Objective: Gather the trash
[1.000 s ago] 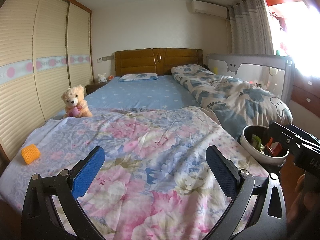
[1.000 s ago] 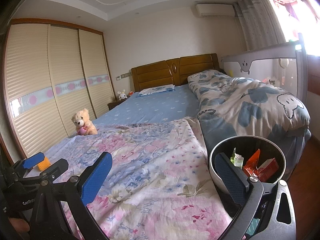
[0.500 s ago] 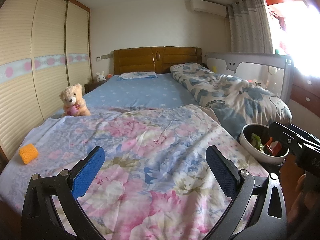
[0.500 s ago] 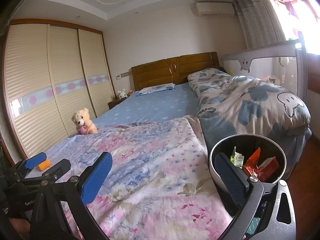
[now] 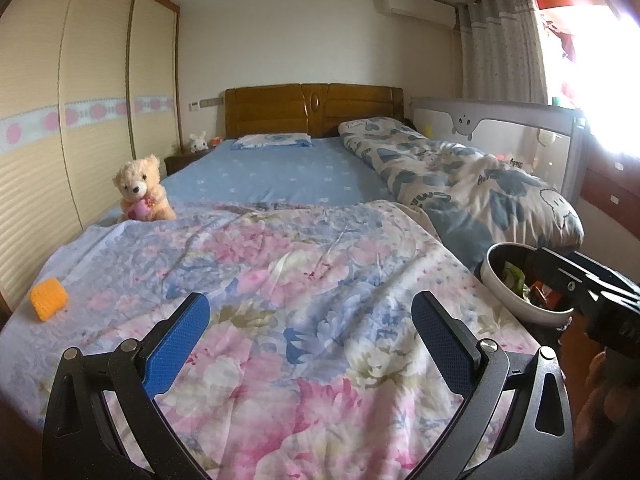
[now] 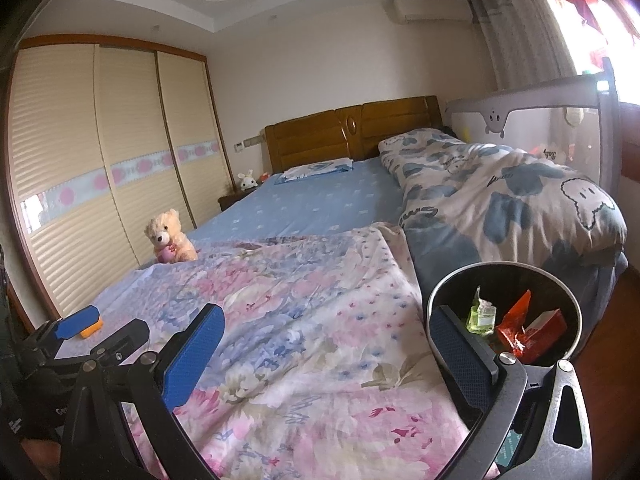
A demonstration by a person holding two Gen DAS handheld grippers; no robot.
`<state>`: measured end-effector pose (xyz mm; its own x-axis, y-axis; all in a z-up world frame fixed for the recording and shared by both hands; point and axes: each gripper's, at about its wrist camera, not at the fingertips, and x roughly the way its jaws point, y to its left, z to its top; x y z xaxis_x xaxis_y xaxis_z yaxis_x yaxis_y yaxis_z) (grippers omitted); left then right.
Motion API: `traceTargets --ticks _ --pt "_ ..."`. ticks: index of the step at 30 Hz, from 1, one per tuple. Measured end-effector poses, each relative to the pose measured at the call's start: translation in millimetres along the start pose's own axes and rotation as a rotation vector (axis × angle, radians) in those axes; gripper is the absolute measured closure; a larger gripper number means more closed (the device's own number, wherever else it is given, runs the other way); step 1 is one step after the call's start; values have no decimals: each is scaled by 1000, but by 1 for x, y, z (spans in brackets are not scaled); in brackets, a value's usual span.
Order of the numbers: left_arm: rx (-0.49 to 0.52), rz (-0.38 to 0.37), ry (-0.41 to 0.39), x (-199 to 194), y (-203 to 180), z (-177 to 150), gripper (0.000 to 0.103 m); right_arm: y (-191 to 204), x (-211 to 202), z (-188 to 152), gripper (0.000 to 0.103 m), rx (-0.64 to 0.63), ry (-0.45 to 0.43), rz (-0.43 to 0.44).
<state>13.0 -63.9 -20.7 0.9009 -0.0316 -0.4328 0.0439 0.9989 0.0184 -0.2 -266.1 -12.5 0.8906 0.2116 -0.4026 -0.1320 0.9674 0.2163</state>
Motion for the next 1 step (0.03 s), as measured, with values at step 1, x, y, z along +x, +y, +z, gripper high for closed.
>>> traceTargets --ticks 1 --pt "-4 -1 10 5 3 0 0 2 2 -2 0 1 11 2"
